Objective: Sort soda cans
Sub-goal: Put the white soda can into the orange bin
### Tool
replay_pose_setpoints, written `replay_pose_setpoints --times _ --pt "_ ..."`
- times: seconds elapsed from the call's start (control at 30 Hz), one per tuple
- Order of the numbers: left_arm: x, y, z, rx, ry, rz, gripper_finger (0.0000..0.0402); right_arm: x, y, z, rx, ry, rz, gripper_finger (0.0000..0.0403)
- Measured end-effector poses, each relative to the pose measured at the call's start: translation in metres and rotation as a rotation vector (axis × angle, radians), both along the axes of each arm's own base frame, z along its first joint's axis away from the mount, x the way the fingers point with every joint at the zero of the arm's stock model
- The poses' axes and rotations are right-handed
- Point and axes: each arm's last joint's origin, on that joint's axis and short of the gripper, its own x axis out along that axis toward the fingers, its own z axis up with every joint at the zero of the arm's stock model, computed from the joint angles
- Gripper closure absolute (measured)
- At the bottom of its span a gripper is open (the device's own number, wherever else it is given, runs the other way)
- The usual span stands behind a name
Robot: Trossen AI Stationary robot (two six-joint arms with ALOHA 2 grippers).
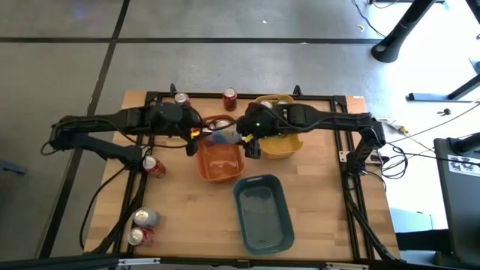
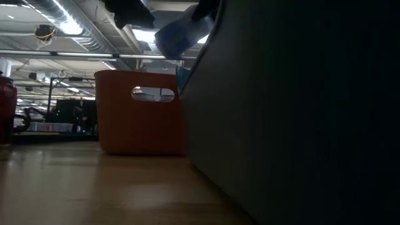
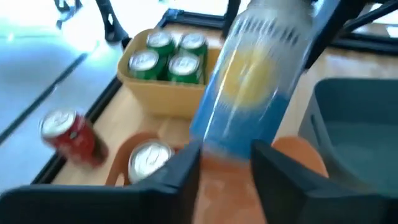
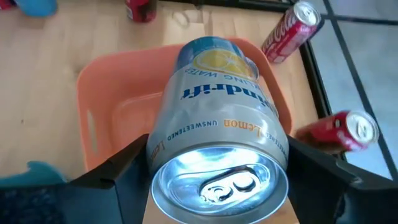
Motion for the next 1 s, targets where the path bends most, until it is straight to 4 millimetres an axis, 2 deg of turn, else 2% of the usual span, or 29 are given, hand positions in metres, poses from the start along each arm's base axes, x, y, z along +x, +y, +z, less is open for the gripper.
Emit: replay_pose_setpoints --times 0.13,0.23,0.43,0.63,0.8,0.9,1.0 --pt "0.005 -0.001 -0.005 0.025 0.031 -0.026 0.0362 0.006 0.001 -0.003 -0.032 -0.015 0.035 0.0118" --pt "0.011 0.0 -0.008 0.032 0.038 -0.03 0.0395 0.009 0.002 -0.003 -0.022 -0.028 0.057 0.0118" --pt "0.023 0.001 -0.021 0.007 0.1 -0.015 0.0385 0.011 0.002 -0.002 -0.026 -0.052 0.085 0.0118" --pt "0.039 -0.005 -0.034 -0.006 0.149 -0.034 0.0399 0.013 0.003 0.0 -0.024 -0.083 0.093 0.0119" --pt "0.048 -0.008 -0.044 -0.026 0.18 -0.034 0.0394 0.015 0.003 0.003 -0.006 -0.126 0.11 0.0119" --pt "0.049 -0.008 -0.045 -0.032 0.184 -0.035 0.0393 0.019 0.003 0.002 -0.002 -0.138 0.115 0.0119" --pt "0.042 -0.009 -0.044 -0.043 0.212 -0.031 0.0392 0.025 0.003 -0.005 -0.003 -0.127 0.113 0.0119"
